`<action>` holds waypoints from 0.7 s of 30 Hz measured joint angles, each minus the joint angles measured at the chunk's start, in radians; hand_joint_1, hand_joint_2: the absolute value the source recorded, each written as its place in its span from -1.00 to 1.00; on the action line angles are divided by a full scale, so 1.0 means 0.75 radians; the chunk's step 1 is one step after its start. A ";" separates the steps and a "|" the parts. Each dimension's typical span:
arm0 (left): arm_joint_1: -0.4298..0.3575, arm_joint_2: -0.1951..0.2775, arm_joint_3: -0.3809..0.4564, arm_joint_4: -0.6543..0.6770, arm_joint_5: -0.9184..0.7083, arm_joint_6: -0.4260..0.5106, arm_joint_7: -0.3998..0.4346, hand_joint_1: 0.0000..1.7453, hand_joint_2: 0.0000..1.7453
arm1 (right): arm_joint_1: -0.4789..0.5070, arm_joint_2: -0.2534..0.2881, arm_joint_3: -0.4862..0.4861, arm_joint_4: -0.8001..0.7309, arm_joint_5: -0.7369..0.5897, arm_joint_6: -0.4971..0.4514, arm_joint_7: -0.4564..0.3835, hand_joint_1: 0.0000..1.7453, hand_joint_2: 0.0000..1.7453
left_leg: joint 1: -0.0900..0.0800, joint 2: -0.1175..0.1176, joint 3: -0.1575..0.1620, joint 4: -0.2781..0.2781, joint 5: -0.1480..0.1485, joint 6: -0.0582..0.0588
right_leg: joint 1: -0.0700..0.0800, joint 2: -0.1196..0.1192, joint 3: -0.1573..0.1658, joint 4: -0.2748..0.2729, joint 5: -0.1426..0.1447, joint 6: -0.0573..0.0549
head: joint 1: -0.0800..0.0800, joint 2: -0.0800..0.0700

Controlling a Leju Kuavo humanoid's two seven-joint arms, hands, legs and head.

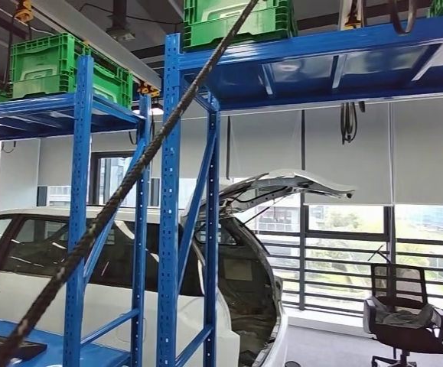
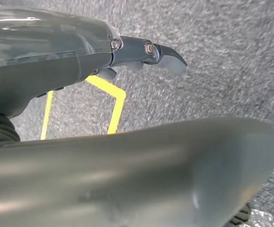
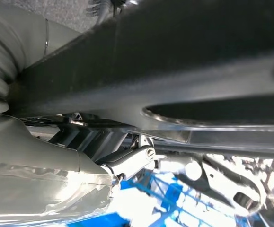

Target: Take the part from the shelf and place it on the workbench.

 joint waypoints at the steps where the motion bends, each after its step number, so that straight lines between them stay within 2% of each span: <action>1: 0.003 -0.003 0.001 0.000 -0.002 0.001 0.006 -1.00 1.00 | -0.002 -0.001 0.000 0.000 0.001 0.001 0.001 1.00 1.00 | 0.001 -0.014 -0.005 0.002 0.002 0.011 | -0.001 -0.012 0.000 0.001 -0.001 0.005 | 0.000 0.000; 2: 0.006 -0.008 0.001 0.000 -0.005 0.001 0.012 -1.00 1.00 | -0.003 -0.003 0.000 0.001 0.002 0.001 0.001 1.00 1.00 | 0.002 -0.026 -0.008 0.002 0.005 0.019 | -0.003 -0.007 0.001 0.006 -0.008 0.012 | 0.000 0.000; 4: 0.007 -0.015 0.001 0.000 -0.012 0.002 0.023 -1.00 1.00 | -0.002 -0.013 0.000 0.000 0.001 0.001 0.001 1.00 1.00 | 0.006 -0.050 -0.013 0.001 0.012 0.037 | -0.011 0.048 -0.022 0.067 -0.060 0.025 | 0.000 0.000; 5: 0.005 -0.020 0.001 0.000 -0.015 0.002 0.026 -1.00 1.00 | 0.000 -0.021 0.001 -0.001 0.001 0.002 0.001 1.00 1.00 | 0.008 -0.063 -0.017 0.001 0.016 0.044 | -0.014 0.087 -0.053 0.139 -0.105 0.030 | 0.000 0.000; 6: 0.002 -0.024 0.001 0.000 -0.018 0.002 0.028 -1.00 1.00 | 0.004 -0.030 0.001 -0.001 0.001 0.002 0.001 1.00 1.00 | 0.007 -0.078 -0.021 0.001 0.019 0.050 | -0.015 0.111 -0.094 0.232 -0.153 0.032 | 0.000 0.000; 7: 0.001 -0.029 0.001 0.000 -0.020 0.002 0.030 -1.00 1.00 | 0.009 -0.039 0.003 -0.001 0.002 0.003 0.001 1.00 1.00 | 0.005 -0.093 -0.024 0.001 0.022 0.054 | -0.015 0.121 -0.133 0.322 -0.188 0.033 | 0.000 0.000; 8: 0.002 -0.034 0.002 0.000 -0.020 0.004 0.031 -1.00 1.00 | 0.014 -0.046 0.004 -0.001 0.002 0.004 0.001 1.00 1.00 | 0.003 -0.109 -0.026 0.001 0.024 0.057 | -0.014 0.125 -0.160 0.381 -0.202 0.031 | 0.000 0.000; 9: 0.004 -0.038 0.003 0.000 -0.018 0.008 0.030 -1.00 1.00 | 0.019 -0.052 0.006 -0.001 0.002 0.005 0.002 1.00 1.00 | -0.001 -0.124 -0.026 0.001 0.025 0.058 | -0.014 0.128 -0.162 0.387 -0.188 0.027 | 0.000 0.000; 10: 0.006 -0.042 0.004 0.000 -0.014 0.013 0.027 -1.00 1.00 | 0.023 -0.054 0.008 -0.001 0.002 0.005 0.002 1.00 1.00 | -0.004 -0.140 -0.026 0.002 0.027 0.059 | -0.012 0.134 -0.140 0.340 -0.149 0.020 | 0.000 0.000; 11: 0.005 -0.044 0.006 0.000 -0.007 0.017 0.022 -1.00 1.00 | 0.024 -0.056 0.009 -0.002 0.004 0.005 0.002 1.00 1.00 | -0.007 -0.156 -0.025 0.002 0.028 0.059 | -0.010 0.148 -0.098 0.248 -0.094 0.009 | 0.000 0.000; 13: 0.000 -0.055 0.008 0.000 0.004 0.017 0.013 -1.00 1.00 | 0.021 -0.054 0.011 -0.004 0.012 0.002 0.004 1.00 1.00 | -0.007 -0.184 -0.029 0.002 0.034 0.055 | -0.009 0.210 -0.021 0.076 -0.016 -0.017 | 0.001 0.000; 14: -0.003 -0.059 0.010 0.000 0.008 0.015 0.010 -1.00 1.00 | 0.017 -0.052 0.013 -0.005 0.018 0.001 0.006 1.00 1.00 | -0.004 -0.197 -0.035 0.002 0.038 0.050 | -0.007 0.233 -0.003 0.029 0.002 -0.025 | 0.001 0.000; 15: -0.004 -0.064 0.013 0.000 0.013 0.013 0.007 -1.00 1.00 | 0.011 -0.050 0.016 -0.005 0.022 0.001 0.008 1.00 1.00 | 0.001 -0.209 -0.042 0.002 0.043 0.043 | -0.005 0.243 0.001 0.013 0.003 -0.030 | 0.001 0.000; 17: -0.002 -0.068 0.024 -0.001 0.028 0.013 0.000 -1.00 1.00 | -0.008 -0.037 0.021 -0.005 0.026 0.001 0.013 1.00 1.00 | 0.005 -0.233 -0.053 -0.002 0.053 0.026 | -0.003 0.219 0.002 -0.001 0.009 -0.029 | 0.001 0.001; 18: 0.000 -0.070 0.031 -0.001 0.036 0.013 -0.002 -1.00 1.00 | -0.019 -0.030 0.023 -0.005 0.025 0.002 0.015 1.00 1.00 | 0.003 -0.227 -0.058 0.002 0.049 0.021 | -0.008 0.203 0.005 -0.014 0.015 -0.030 | 0.001 0.000; 19: 0.000 -0.072 0.037 -0.001 0.043 0.015 -0.005 -1.00 1.00 | -0.030 -0.021 0.024 -0.004 0.022 0.003 0.016 1.00 1.00 | 0.001 -0.206 -0.070 0.023 0.031 0.015 | -0.012 0.187 0.009 -0.026 0.021 -0.032 | 0.001 0.000; 21: -0.006 -0.071 0.049 -0.001 0.052 0.018 -0.005 -1.00 1.00 | -0.042 -0.010 0.028 -0.003 0.013 0.006 0.019 1.00 1.00 | 0.004 -0.143 -0.127 0.149 -0.049 0.002 | -0.019 0.147 0.011 -0.041 0.031 -0.035 | 0.002 0.000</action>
